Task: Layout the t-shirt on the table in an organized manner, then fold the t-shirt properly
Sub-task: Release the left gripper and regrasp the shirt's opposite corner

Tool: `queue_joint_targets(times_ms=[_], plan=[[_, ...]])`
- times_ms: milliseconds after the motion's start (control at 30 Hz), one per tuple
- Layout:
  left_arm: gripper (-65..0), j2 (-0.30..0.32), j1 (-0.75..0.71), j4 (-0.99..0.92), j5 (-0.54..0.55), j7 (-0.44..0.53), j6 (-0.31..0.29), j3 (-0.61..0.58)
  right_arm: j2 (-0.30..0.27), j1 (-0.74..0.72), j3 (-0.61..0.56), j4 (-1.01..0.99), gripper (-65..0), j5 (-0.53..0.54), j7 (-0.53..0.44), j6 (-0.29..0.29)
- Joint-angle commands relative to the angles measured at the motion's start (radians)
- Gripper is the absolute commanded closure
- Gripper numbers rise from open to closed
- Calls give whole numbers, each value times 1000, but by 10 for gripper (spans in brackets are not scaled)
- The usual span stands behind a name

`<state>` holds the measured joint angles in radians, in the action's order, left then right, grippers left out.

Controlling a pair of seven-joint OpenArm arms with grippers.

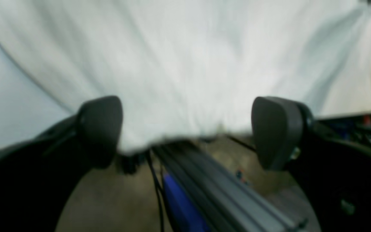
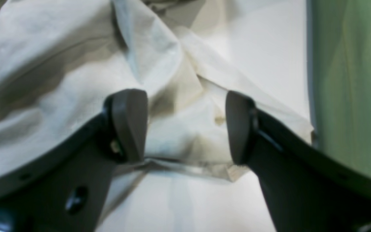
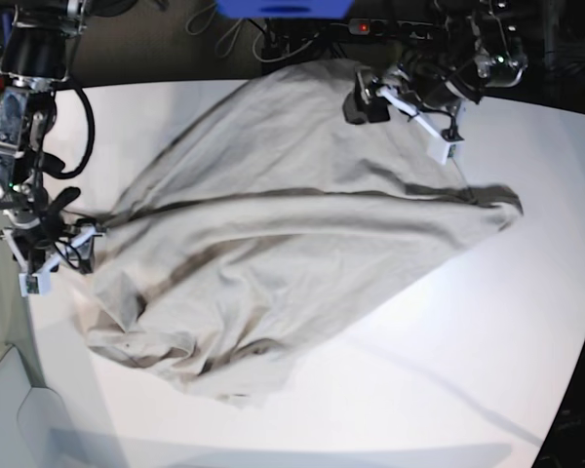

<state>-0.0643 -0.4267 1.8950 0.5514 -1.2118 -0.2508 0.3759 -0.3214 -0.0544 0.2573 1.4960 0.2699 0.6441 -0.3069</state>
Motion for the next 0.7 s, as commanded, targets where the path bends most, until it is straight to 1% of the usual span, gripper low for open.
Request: queue_joint_targets(times_ms=[0, 133, 233, 333, 500, 600, 667], plan=[[-624, -9, 15, 13, -3, 3, 0, 1, -17, -17, 6, 16, -384, 10, -22, 1], [-624, -4, 91, -79, -77, 3, 0, 13, -17, -17, 6, 16, -384, 10, -22, 1], [-624, -2, 162, -209, -92, 3, 0, 81, -17, -17, 6, 16, -384, 10, -22, 1], [-624, 2, 207, -291, -95, 3, 0, 145, -17, -17, 6, 16, -384, 9, -22, 1], [-624, 91, 254, -326, -95, 11, 0, 214, -18, -17, 6, 16, -384, 9, -22, 1], [-624, 169, 280, -341, -95, 69, 0, 232, -17, -17, 6, 16, -384, 9, -22, 1], [-624, 229, 312, -375, -92, 91, 0, 232, -17, -17, 6, 16, -384, 9, -20, 1]])
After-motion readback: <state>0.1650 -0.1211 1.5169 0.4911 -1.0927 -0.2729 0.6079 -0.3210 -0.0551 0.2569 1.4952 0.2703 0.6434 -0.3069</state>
